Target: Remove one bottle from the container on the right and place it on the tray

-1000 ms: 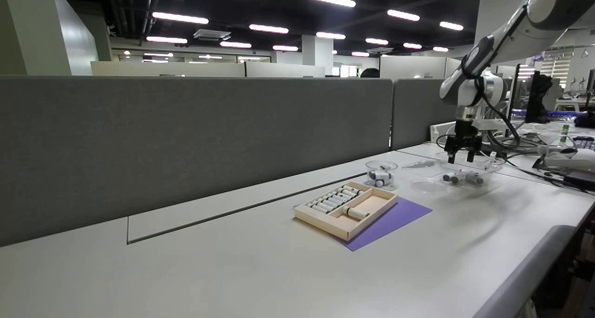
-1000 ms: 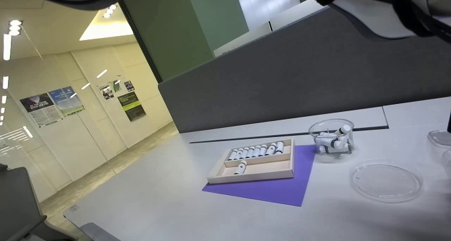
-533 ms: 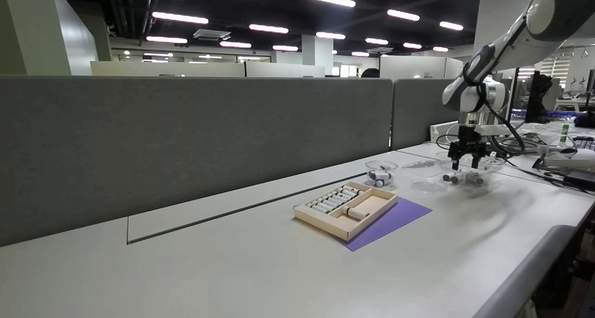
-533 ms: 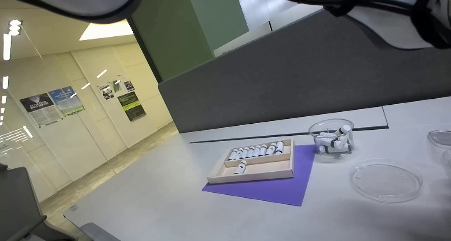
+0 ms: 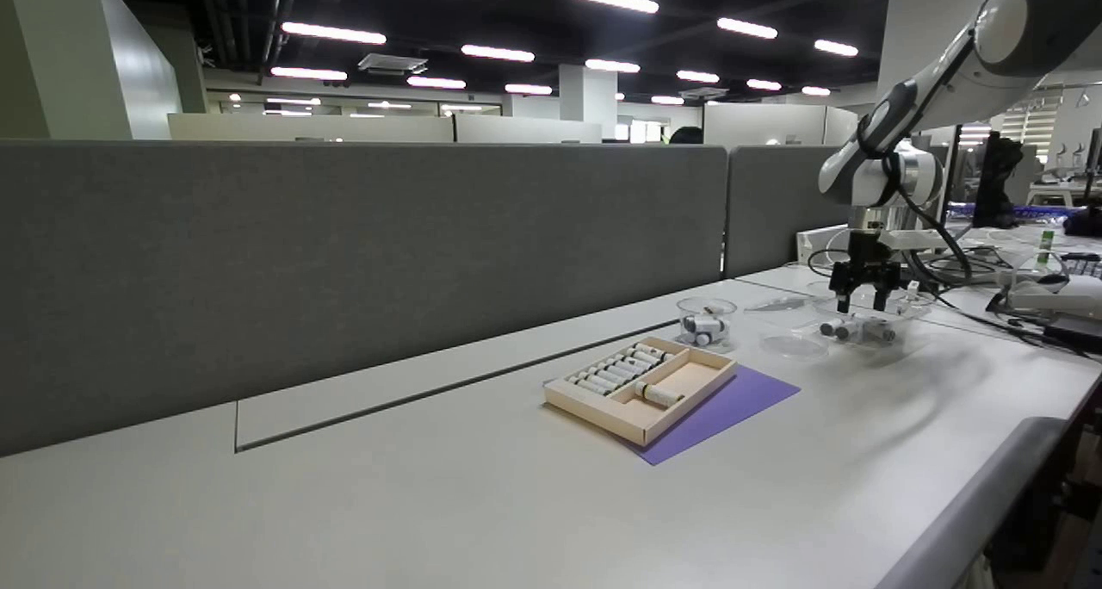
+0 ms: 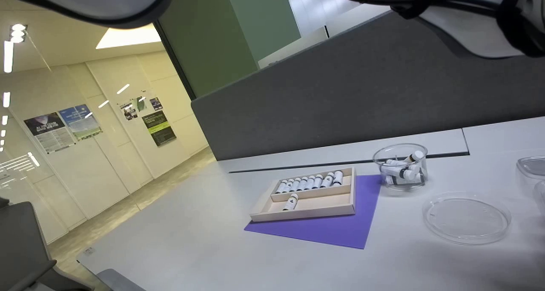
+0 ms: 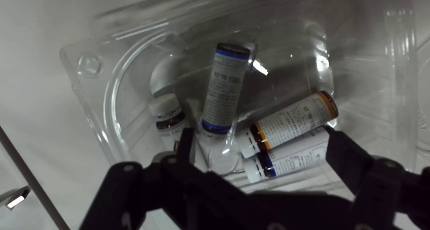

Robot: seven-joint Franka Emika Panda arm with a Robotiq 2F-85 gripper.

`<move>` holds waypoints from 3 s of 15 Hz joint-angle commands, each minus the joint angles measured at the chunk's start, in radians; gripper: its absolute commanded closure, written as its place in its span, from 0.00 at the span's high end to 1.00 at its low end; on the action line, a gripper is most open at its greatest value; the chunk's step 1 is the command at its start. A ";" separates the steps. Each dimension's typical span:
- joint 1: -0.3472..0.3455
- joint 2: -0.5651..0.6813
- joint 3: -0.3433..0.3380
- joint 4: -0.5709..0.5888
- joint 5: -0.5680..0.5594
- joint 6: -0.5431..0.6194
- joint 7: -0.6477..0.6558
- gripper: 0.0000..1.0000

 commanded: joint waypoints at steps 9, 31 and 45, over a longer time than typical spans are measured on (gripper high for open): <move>0.013 0.022 -0.026 0.010 -0.026 -0.006 0.009 1.00; 0.006 0.074 -0.036 0.098 -0.071 -0.120 0.025 0.03; 0.173 -0.222 -0.055 -0.281 -0.191 0.063 -0.041 0.05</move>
